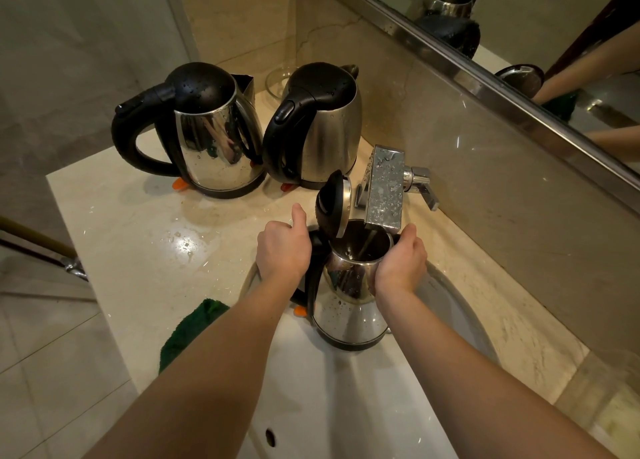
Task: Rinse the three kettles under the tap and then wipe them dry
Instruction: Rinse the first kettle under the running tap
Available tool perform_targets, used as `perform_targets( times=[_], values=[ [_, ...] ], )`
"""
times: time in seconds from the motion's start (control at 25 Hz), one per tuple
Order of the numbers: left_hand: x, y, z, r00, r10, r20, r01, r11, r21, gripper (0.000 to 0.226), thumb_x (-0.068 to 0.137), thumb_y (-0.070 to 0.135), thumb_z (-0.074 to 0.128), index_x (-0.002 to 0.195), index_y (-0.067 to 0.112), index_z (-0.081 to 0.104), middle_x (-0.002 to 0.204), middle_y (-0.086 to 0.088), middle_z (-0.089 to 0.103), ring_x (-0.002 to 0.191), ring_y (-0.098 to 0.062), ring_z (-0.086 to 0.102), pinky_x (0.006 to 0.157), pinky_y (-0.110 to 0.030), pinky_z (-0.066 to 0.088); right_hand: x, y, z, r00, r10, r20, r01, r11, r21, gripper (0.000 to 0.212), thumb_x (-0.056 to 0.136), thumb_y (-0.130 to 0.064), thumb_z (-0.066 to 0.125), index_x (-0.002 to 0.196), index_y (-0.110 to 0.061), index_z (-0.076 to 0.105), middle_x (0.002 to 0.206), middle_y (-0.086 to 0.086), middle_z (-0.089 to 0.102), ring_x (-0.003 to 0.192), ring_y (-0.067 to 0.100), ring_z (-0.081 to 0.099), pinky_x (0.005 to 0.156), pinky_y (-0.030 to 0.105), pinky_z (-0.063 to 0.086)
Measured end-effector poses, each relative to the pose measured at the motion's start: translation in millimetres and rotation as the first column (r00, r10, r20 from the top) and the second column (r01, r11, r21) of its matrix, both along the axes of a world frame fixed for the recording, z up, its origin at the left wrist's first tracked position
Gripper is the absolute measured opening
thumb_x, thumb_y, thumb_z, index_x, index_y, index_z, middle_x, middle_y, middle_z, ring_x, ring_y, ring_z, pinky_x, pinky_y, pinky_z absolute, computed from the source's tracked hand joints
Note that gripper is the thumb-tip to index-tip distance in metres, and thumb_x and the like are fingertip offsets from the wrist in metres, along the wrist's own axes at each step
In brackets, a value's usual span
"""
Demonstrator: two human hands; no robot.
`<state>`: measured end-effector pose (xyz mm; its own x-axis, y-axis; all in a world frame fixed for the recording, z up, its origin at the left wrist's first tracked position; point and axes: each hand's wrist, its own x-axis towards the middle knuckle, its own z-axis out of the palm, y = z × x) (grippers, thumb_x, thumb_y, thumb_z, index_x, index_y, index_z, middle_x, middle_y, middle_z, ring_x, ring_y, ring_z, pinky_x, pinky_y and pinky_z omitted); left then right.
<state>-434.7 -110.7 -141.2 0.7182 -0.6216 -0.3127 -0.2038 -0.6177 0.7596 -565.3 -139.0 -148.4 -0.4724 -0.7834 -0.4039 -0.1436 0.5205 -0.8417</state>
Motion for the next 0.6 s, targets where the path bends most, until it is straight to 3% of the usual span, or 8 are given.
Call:
perform_targets(
  times=[0.6],
  values=[
    [2.5, -0.1, -0.8, 1.0, 0.006, -0.003, -0.006, 1.0, 0.002, 0.063, 0.101, 0.052, 0.035, 0.056, 0.008, 0.042, 0.059, -0.008, 0.046, 0.055, -0.019, 0.044, 0.056, -0.033, 0.037, 2.3, -0.4, 2.3, 1.0, 0.012, -0.015, -0.012, 1.0, -0.007, 0.043, 0.1, -0.044, 0.031, 0.091, -0.012, 0.058, 0.077, 0.002, 0.054, 0.074, 0.019, 0.051, 0.076, 0.042, 0.041]
  ],
)
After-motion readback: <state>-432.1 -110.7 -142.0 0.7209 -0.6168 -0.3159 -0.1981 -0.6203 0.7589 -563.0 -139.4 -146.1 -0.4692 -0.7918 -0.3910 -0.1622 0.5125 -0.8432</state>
